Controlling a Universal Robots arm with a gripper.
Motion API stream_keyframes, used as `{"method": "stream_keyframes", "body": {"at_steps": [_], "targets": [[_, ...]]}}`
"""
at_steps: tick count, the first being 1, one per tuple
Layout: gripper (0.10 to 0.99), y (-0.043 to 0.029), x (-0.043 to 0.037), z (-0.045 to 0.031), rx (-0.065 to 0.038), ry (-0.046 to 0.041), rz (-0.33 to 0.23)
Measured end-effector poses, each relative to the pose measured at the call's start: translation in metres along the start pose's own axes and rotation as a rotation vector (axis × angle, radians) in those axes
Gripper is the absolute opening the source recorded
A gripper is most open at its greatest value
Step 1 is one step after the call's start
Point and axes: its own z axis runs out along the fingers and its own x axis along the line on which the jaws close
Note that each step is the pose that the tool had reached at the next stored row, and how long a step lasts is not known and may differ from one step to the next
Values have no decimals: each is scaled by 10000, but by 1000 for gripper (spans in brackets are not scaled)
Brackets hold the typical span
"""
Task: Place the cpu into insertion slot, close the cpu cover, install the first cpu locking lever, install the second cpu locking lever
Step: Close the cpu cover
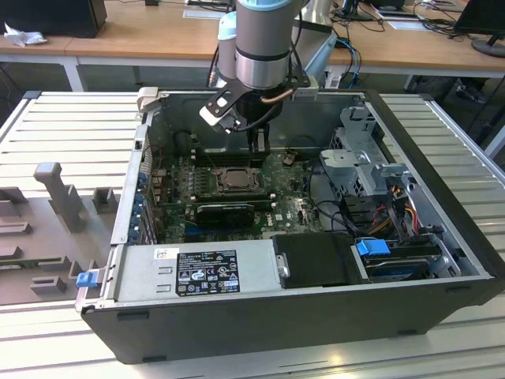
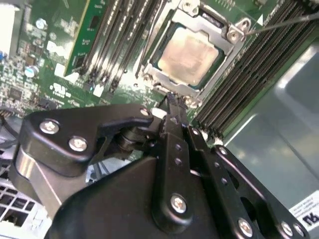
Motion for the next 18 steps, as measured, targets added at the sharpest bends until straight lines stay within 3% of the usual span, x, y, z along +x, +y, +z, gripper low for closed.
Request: {"method": "stream_keyframes", "body": {"at_steps": [4,8,11,18], "targets": [[106,-43,-3,85,0,1,1],[106,-157,-7,153,1,0,0],[106,-284,-9,163,-1,1,0],[106,-373,-10,161,1,0,0]]}}
